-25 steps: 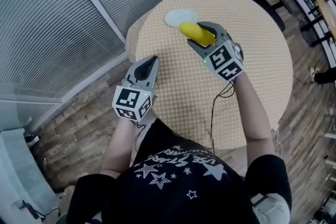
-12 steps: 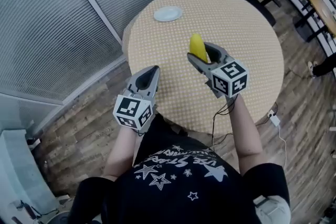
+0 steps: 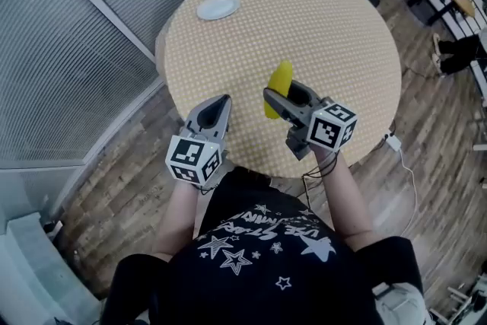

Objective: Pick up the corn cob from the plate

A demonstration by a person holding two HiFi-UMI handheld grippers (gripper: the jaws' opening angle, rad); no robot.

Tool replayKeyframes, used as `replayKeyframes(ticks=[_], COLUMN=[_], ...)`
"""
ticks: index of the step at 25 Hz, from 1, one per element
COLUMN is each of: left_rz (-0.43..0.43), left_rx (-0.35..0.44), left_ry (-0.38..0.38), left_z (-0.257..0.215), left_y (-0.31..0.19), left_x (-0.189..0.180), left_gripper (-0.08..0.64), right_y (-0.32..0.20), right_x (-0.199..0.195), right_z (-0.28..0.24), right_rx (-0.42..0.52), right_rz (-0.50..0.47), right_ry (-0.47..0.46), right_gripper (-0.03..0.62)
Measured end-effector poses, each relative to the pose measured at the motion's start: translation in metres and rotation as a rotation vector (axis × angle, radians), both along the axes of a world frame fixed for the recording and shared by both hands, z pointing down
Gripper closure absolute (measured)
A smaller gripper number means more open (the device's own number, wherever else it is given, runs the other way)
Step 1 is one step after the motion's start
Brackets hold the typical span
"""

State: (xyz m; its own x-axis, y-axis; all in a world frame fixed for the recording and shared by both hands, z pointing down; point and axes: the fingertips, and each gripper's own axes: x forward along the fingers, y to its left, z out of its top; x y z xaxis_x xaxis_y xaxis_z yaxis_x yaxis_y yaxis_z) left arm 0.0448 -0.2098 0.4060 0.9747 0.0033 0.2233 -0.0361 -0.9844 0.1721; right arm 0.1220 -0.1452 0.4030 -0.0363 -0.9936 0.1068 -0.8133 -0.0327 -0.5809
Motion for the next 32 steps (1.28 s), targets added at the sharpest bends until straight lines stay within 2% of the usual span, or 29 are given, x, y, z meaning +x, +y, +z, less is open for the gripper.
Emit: replayKeyframes(ticks=[6,15,19,24,28,32], left_rz=[0.068,0.120,0.066,-0.052,-0.166,-0.232], left_rx=[-0.027,-0.008,0.003,0.019,-0.005,-0.013], left_ry=[-0.027,-0.060,-0.068,-0.050,-0.060,-0.073], left_z=[0.016,0.024,0.025,0.016,0.018,0.019], left_y=[-0.004,0.006,0.028,0.083,0.123,0.154], left_x=[0.017,0.028,0.038,0.066,0.075,0.090], left_gripper=[0.554,0.554,0.554,0.554,0.554,0.554], right_y=[0.006,0.025,0.047,0.099,0.134,0.160], right_x=[0.012,0.021,0.040,0.075,0.089,0.110], right_z=[-0.003,0.005,0.006,0.003,0.010,0.014], right_rx=[0.055,0.043,0.062,0.079,0.060,0.049], right_rz=[0.074,0.098,0.067,-0.039,-0.147,-0.202], right_ry=[-0.115,-0.126,-0.128,-0.123,-0.131,-0.124], right_gripper=[0.336,0.336,0.336,0.336,0.336,0.336])
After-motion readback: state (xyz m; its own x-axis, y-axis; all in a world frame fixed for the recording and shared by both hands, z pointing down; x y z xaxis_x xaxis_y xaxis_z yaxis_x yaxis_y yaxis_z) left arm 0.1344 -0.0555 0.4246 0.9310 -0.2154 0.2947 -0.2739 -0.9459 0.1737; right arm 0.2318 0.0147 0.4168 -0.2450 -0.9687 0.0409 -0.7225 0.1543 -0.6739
